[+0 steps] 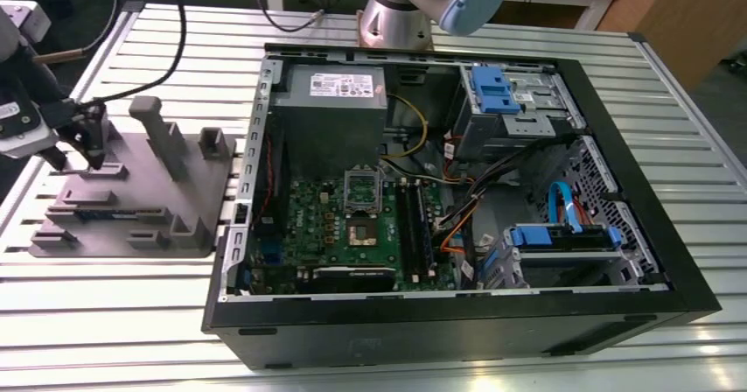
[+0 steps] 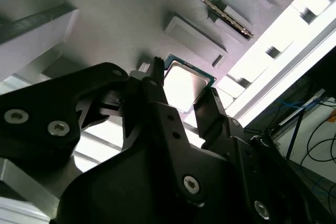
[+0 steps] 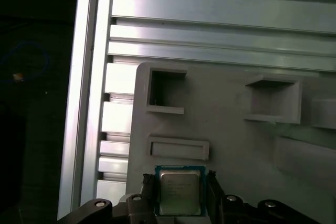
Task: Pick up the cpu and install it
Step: 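Pick up the cpu and move it towards the insertion slot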
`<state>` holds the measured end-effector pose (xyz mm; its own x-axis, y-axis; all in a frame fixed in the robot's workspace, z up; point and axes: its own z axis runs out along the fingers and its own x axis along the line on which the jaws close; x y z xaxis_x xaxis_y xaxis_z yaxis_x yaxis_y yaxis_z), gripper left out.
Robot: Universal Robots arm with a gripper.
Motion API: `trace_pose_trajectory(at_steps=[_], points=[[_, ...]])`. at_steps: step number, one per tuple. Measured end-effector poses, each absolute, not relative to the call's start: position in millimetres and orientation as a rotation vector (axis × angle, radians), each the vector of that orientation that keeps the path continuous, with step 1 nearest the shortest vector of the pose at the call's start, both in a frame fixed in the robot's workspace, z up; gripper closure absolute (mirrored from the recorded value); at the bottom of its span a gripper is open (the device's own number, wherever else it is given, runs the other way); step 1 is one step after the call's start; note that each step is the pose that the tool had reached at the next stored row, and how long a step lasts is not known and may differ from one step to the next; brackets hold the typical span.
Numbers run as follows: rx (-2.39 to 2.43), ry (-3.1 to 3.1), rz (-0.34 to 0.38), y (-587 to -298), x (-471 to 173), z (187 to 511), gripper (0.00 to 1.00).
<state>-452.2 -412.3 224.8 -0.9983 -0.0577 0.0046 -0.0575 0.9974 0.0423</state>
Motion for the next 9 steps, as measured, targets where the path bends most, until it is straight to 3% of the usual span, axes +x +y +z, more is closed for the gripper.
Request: trace_pose_trajectory(at_steps=[9], points=[[0.090, -3.134, -0.066, -412.2, -452.1, 265.4, 0.53]])
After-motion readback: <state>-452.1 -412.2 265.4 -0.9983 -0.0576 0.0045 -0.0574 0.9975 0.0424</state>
